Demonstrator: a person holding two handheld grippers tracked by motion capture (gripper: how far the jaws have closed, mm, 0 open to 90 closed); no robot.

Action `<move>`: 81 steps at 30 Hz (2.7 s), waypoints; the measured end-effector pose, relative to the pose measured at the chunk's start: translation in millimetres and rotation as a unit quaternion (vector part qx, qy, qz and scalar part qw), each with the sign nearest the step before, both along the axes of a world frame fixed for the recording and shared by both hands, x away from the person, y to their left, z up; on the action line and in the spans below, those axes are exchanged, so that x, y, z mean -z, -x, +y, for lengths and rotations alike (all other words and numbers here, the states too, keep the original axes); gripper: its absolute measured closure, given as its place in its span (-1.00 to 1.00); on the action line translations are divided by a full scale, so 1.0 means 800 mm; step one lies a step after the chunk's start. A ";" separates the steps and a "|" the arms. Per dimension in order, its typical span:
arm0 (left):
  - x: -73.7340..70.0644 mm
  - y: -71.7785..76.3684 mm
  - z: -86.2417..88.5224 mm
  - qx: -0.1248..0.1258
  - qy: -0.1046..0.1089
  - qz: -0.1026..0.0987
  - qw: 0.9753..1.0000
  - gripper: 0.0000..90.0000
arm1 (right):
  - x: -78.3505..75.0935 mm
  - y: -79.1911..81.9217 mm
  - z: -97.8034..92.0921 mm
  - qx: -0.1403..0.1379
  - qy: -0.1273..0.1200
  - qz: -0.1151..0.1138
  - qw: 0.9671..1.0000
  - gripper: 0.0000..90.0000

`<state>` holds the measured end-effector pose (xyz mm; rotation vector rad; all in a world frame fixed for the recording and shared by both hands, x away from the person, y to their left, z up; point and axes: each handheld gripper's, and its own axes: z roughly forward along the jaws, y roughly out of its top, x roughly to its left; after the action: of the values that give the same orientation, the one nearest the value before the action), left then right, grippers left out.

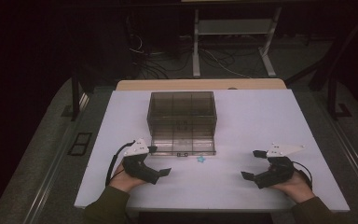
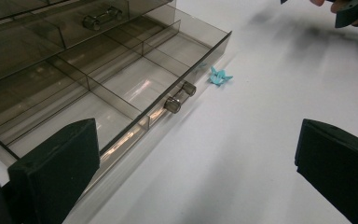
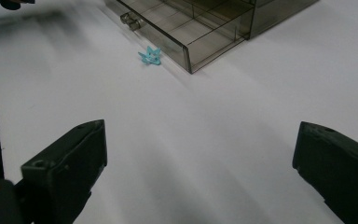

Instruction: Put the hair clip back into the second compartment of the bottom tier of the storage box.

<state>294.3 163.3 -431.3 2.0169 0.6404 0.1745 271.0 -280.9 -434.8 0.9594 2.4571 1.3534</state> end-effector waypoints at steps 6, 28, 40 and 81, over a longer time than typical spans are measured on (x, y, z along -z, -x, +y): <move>-0.001 -0.002 0.000 -0.004 0.005 0.002 1.000 -1.00 | -0.001 -0.001 0.001 -0.008 -0.002 0.006 1.000 -0.95; 0.001 -0.002 0.008 -0.018 0.011 -0.001 1.000 -1.00 | -0.008 -0.015 0.017 -0.030 -0.017 0.013 0.999 -0.95; 0.002 0.005 0.009 -0.017 0.004 -0.007 1.000 -1.00 | -0.012 -0.025 0.032 -0.045 -0.018 0.013 0.999 -0.95; 0.004 0.005 0.006 -0.017 0.010 0.000 1.000 -1.00 | -0.017 -0.057 0.073 -0.084 -0.010 0.021 0.996 -0.95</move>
<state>290.2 168.2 -434.3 1.9873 0.6737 0.1859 316.5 -222.8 -421.2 0.8096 2.6111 1.4258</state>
